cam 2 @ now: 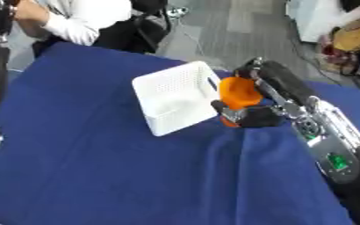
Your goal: Pick up objects on the table and place them in the box.
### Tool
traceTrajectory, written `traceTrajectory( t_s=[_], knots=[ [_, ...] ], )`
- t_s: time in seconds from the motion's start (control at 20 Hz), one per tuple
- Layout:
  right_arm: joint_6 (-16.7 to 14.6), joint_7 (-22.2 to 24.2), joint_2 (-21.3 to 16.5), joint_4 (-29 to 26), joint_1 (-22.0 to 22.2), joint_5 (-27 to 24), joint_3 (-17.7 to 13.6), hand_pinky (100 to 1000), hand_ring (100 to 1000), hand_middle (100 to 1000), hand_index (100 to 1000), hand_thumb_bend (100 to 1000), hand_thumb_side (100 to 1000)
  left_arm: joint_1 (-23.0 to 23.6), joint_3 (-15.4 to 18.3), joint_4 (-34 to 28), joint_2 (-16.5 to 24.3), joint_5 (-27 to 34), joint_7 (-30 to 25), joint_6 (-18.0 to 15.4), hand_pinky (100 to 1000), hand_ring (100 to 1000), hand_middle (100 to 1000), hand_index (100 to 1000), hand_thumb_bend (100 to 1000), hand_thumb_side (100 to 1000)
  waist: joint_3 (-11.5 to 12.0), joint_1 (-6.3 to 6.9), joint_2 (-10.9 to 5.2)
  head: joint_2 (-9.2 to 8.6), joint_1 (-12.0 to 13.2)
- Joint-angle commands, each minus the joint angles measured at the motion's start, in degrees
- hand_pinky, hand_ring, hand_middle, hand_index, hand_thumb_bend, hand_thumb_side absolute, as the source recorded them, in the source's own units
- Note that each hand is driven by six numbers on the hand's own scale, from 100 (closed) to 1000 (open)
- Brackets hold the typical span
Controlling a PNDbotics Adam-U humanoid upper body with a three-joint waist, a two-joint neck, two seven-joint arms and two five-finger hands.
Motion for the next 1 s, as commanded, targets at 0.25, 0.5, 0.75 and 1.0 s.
traceTrajectory(
  t_s=[0.25, 0.5, 0.75, 1.0],
  knots=[
    [-0.76, -3.11, -0.64, 4.53, -3.89, 1.27, -0.71, 100, 100, 100, 108, 100, 575, -3.06, 0.21, -0.82, -1.86, 0.7, -0.02, -0.34, 1000, 887, 971, 895, 166, 811, 1.74, 0.36, 0.78, -2.31, -2.14],
    [-1.32, -5.8, -0.65, 7.58, -5.88, 2.33, -1.06, 100, 100, 100, 108, 100, 575, -4.09, 0.04, -0.82, -3.45, 1.22, -0.58, -0.26, 1000, 887, 972, 900, 169, 812, 4.3, -0.29, 2.05, -4.73, -3.75],
    [-0.94, -7.25, -1.6, 9.23, -7.69, 3.88, -1.35, 100, 100, 100, 104, 100, 576, -4.8, -0.38, -0.82, -4.63, 1.51, -1.38, -0.24, 1000, 886, 976, 913, 176, 815, 6.93, -1.85, 3.25, -7.3, -6.17],
    [-0.07, -6.49, -2.92, 9.53, -10.48, 4.49, -1.91, 100, 100, 100, 100, 100, 576, -5.63, -0.73, -0.82, -5.44, 1.92, -1.87, -0.49, 1000, 886, 977, 918, 181, 814, 8.65, -3.32, 3.92, -8.47, -7.9]
  ],
)
